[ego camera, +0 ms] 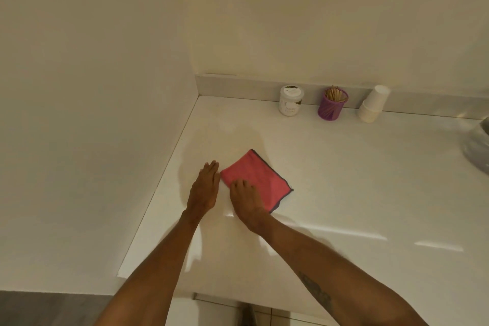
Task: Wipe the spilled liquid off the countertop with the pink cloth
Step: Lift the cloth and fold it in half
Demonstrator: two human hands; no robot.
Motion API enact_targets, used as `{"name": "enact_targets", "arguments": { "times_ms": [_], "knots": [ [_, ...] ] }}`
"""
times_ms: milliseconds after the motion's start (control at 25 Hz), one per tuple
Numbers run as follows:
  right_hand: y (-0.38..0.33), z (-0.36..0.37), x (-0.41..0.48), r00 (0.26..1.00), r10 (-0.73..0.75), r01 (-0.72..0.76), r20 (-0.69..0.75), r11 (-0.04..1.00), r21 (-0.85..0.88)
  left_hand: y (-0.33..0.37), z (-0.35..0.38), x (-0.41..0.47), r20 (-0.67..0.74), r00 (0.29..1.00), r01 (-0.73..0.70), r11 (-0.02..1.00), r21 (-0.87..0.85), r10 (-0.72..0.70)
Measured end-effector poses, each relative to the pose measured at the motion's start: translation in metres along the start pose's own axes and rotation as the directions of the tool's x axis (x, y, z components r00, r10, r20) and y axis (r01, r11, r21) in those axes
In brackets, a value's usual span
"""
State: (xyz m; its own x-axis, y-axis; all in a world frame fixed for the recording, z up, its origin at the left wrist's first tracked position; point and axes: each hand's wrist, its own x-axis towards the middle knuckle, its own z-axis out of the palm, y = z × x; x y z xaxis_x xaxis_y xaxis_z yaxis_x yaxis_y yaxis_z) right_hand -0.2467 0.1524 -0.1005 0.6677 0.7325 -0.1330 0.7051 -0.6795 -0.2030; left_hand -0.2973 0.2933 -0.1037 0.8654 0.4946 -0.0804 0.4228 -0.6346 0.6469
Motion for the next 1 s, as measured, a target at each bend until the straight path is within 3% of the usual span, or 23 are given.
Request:
{"name": "enact_targets", "arguments": {
  "times_ms": [160,240,320,400,520,600,720,800,1000],
  "knots": [
    [0.005,-0.014,0.005,0.999,-0.04,0.041,0.009,0.997,-0.059,0.009,-0.001,0.003,-0.042,0.999,-0.026,0.993,-0.112,0.021],
    [0.016,-0.047,0.014,0.995,-0.018,0.007,0.094,0.994,0.109,0.013,-0.005,0.008,-0.086,0.996,-0.029,0.977,-0.212,0.011],
    [0.024,-0.078,0.028,0.984,0.136,-0.162,0.113,0.949,0.27,0.019,-0.008,0.014,-0.107,0.994,-0.006,0.945,-0.327,-0.03],
    [0.032,-0.11,0.041,0.934,0.337,-0.349,0.118,0.791,0.502,0.031,-0.011,0.023,-0.086,0.993,0.032,0.884,-0.467,-0.082],
    [0.045,-0.146,0.055,0.936,0.313,-0.333,0.163,0.627,0.704,0.062,-0.014,0.037,0.091,0.966,0.225,0.618,-0.753,-0.241],
    [0.054,-0.166,0.059,0.935,0.272,-0.336,0.229,0.47,0.816,0.081,-0.02,0.047,0.258,0.913,0.383,0.44,-0.812,-0.317],
    [0.067,-0.177,0.058,0.921,0.266,-0.361,0.285,0.307,0.881,0.091,-0.032,0.059,0.48,0.834,0.544,0.254,-0.8,-0.273],
    [0.081,-0.173,0.054,0.907,0.271,-0.391,0.324,0.251,0.885,0.09,-0.035,0.065,0.538,0.813,0.582,0.288,-0.761,-0.223],
    [0.128,-0.16,0.035,0.857,0.325,-0.462,0.399,0.142,0.876,0.097,-0.024,0.076,0.552,0.829,0.497,0.573,-0.652,-0.091]
  ]
}}
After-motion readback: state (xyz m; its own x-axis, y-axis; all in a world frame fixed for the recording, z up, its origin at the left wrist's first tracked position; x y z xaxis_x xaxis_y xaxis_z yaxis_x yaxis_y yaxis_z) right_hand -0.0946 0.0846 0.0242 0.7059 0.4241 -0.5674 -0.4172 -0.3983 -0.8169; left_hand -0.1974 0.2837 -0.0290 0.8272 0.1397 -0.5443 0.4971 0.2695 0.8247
